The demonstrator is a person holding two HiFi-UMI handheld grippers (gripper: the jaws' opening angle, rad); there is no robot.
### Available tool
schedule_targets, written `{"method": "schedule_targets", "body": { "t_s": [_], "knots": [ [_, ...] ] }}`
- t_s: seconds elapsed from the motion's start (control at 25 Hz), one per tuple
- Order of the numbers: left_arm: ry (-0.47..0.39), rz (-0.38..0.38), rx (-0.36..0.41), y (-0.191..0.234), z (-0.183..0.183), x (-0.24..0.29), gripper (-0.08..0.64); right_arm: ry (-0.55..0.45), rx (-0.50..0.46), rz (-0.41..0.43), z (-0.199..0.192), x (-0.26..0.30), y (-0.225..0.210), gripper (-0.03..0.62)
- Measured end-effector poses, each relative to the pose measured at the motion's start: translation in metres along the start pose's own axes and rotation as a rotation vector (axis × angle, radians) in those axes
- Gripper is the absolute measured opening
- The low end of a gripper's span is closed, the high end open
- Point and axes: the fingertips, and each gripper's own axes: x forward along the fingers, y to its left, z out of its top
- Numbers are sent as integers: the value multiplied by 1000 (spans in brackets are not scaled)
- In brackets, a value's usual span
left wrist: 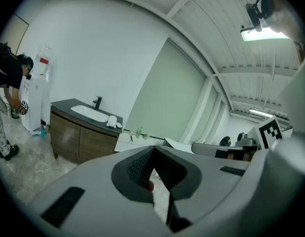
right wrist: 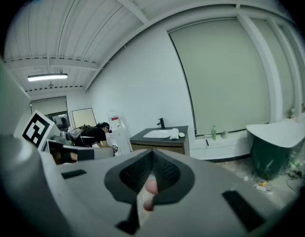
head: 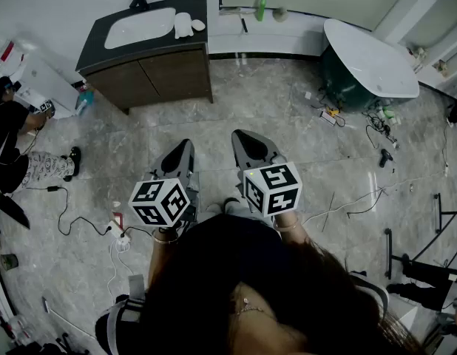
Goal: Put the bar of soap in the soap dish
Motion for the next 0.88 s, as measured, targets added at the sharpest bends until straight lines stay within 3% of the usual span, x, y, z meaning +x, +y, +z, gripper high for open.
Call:
{"method": "schedule_targets", "body": {
  "t_s": [0.44,0.88],
  "knots": [
    [13,8,-2,2,1,31,-5,-14,-4,20,9,20,-21,17],
    [-6,58,-29,13,12,57,-5,-35,15,116,24,53,-42,18]
  ]
}}
